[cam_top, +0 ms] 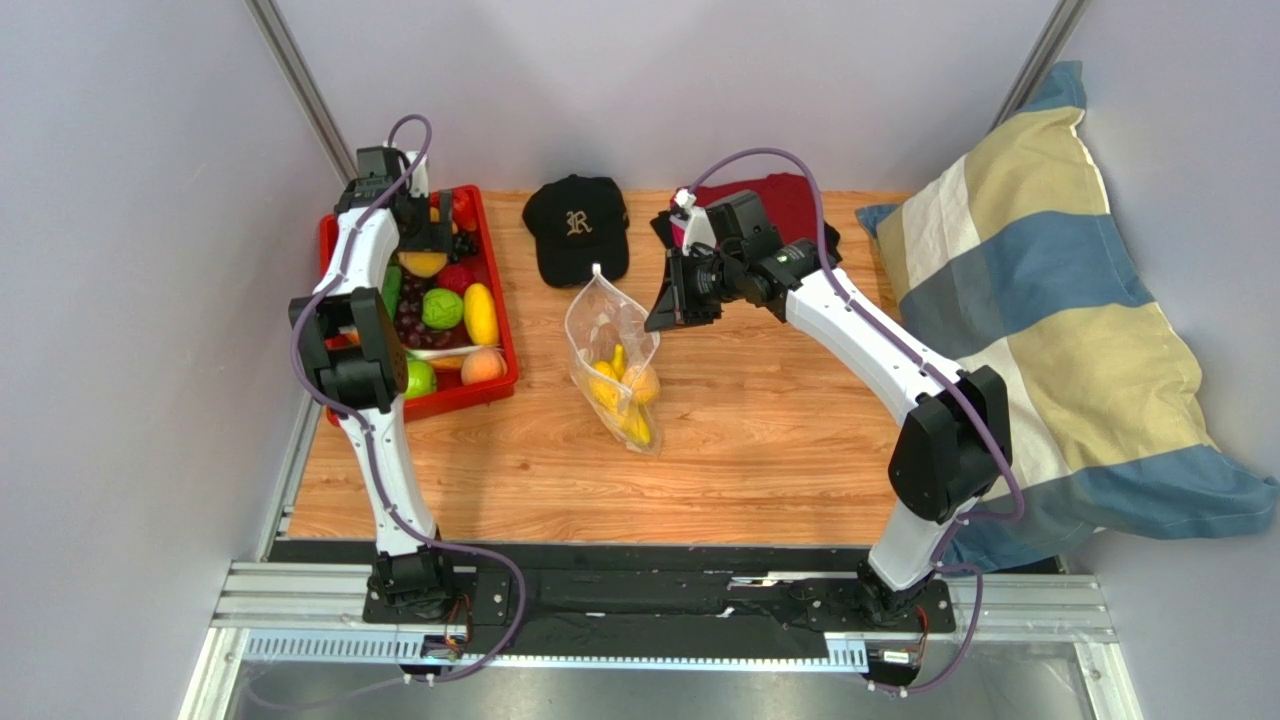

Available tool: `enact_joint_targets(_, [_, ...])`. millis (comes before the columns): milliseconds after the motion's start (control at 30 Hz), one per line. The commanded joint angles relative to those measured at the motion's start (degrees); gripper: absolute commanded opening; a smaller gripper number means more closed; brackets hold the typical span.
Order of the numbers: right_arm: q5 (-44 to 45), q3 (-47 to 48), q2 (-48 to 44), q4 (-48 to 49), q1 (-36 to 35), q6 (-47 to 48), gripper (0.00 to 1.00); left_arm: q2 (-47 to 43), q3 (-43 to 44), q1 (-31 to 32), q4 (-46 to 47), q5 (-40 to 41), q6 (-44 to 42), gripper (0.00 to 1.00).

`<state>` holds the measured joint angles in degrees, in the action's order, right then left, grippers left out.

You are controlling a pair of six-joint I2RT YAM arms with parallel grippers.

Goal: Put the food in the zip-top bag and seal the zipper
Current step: Pick up the fake fruit from the bin.

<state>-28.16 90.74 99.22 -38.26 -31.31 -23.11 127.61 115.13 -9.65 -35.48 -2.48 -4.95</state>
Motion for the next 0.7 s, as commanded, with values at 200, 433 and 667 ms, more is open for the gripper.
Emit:
enact_joint_targets(200, [-0.75,0.14,-0.87,2.40,0.37,-0.18,0.00,1.50,3.78,-0.54,0.15,0.72,-1.64,0.81])
enact_joint_targets(433, [-0.58,0.05,-0.96,2.31,0.37,0.09,0.00,-5.87,3.26,-0.46,-2.39,-1.56,-0.68,0.56])
enact_joint_targets(667, [-1.63,0.84,-0.61,2.23,0.46,-0.18,0.00,-27.64,-1.84,2.96,-5.99,-17.36,0.20,0.49])
